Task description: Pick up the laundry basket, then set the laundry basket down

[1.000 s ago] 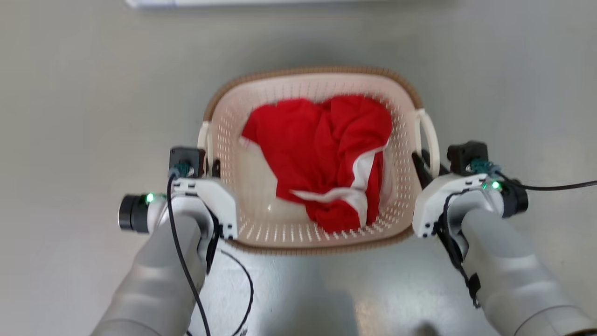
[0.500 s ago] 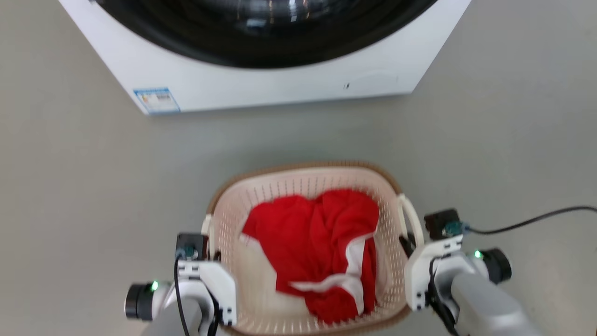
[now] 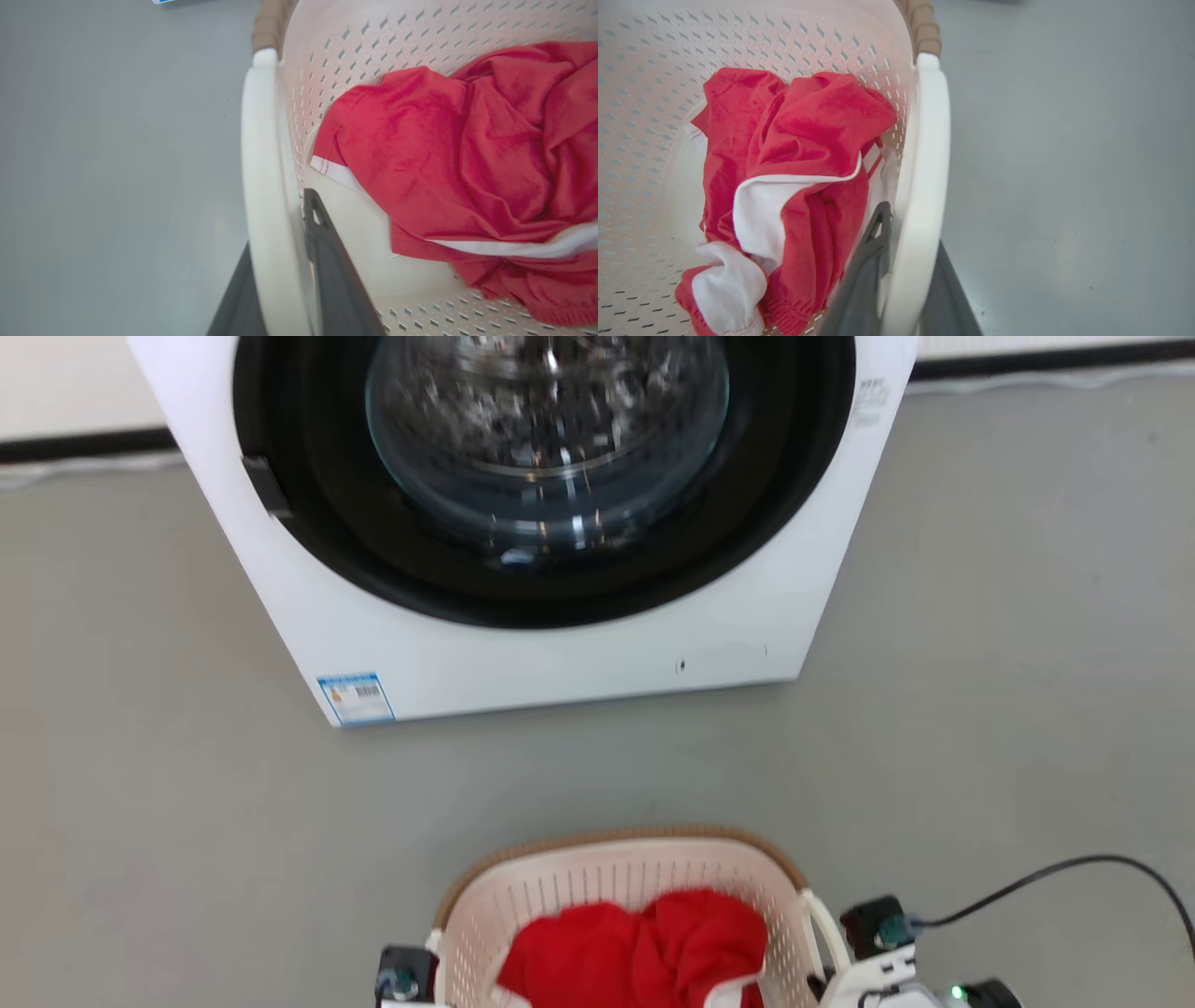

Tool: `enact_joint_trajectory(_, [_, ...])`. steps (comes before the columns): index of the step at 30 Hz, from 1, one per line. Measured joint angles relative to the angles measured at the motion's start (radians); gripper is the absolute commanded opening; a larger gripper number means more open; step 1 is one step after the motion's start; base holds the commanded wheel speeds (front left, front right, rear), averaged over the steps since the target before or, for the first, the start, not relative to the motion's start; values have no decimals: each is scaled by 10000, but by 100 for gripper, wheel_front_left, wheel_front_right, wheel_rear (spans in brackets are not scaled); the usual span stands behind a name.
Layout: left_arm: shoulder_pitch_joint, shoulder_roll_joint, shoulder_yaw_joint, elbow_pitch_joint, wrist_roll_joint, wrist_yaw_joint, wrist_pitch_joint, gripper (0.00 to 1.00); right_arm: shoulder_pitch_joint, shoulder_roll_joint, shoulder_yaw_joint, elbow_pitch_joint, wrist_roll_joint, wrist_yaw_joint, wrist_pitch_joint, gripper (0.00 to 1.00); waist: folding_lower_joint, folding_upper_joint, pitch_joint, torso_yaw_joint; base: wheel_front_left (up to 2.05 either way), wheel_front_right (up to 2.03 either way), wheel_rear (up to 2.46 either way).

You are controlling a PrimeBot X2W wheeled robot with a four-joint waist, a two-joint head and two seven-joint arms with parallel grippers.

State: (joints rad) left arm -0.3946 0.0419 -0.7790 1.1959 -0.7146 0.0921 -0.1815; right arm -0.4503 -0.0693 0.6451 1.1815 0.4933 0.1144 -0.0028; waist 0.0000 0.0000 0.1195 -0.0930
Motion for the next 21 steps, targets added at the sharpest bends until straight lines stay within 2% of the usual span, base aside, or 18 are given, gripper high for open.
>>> enact_joint_trajectory(9, [678, 79, -947, -234, -708, 219, 334, 0, 705, -29, 307, -19, 25, -4, 420, 0, 0, 0, -1180, 182, 0, 0, 0])
enact_joint_trajectory(21, [777, 167, -1722, -353, -1616, 326, 349, 0, 808, -75, 362, -105, 205, -8, 642, 0, 0, 0, -1363, 258, 0, 0, 0])
